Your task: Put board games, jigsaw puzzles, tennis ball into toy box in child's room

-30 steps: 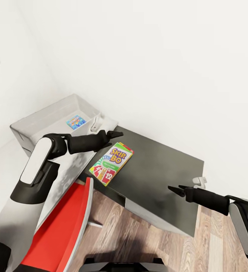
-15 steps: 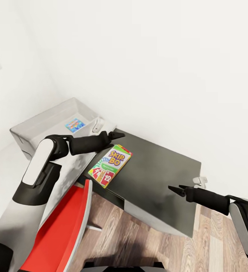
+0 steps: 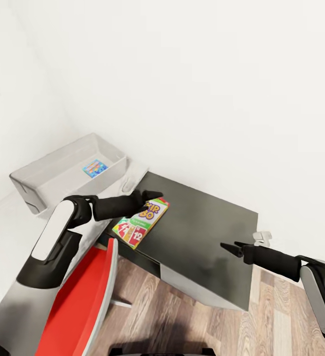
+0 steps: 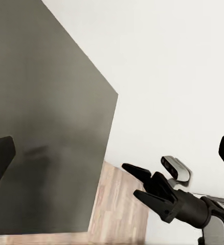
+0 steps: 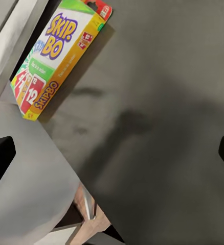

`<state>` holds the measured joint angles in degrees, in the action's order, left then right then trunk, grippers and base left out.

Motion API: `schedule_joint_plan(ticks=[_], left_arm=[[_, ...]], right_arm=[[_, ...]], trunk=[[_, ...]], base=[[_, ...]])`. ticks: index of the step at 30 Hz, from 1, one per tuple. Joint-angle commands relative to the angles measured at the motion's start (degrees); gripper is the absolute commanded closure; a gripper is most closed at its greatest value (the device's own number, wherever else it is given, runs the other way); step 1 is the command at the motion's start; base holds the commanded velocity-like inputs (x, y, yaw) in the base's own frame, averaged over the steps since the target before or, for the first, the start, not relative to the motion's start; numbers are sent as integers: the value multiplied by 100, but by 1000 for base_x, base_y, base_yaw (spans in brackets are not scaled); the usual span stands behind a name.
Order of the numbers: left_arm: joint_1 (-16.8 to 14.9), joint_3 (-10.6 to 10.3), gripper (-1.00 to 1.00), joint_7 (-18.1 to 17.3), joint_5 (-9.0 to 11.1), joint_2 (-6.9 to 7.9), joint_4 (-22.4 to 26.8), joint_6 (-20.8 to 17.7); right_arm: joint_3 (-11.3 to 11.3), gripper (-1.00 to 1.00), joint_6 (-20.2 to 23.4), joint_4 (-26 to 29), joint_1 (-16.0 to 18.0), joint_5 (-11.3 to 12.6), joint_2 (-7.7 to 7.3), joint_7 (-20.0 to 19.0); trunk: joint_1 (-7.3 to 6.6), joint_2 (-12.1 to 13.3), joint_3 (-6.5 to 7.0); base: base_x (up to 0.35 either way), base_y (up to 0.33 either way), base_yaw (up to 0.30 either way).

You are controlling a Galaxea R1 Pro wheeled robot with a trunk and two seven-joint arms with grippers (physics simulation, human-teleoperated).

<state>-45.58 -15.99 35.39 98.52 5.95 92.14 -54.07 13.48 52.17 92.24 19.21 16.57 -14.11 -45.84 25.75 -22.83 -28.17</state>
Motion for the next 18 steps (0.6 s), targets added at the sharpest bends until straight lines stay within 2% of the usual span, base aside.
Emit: schedule_joint_plan(ticks=[1,4,7,8,10,15,18], left_arm=[[78,12,-100,23,62,16,5,10],[159,44,-100,-27,60,27,5,12],[366,238,-100,-252,52,82,5,14],[366,238,-100,-252,52,82,5,14],[470,387,-100,-447,50,153,5,8],[622,532,-100,-760,44,283,5,1],[725,615,-100,-1073,36,410,5,-1]], right_arm=[[5,-100,20,2,4,-5,1,-21],[5,-100,15,1,4,-5,1,-20],[1,-100,2,2,0,-5,3,-21],[1,-100,2,2,0,-5,3,-21],[-1,-100,-4,1,-2,-5,3,-21],[-7,-100,-13,1,-3,-5,4,-21],[-17,-100,-18,-1,-4,-7,13,-17]], trunk=[[3,-9,2],[3,-9,30],[3,-9,58],[3,-9,67],[3,-9,86],[3,-9,133],[3,-9,161]], base=[[0,0,-75],[0,0,-75],[0,0,-75],[0,0,-75],[0,0,-75],[0,0,-75],[0,0,-74]])
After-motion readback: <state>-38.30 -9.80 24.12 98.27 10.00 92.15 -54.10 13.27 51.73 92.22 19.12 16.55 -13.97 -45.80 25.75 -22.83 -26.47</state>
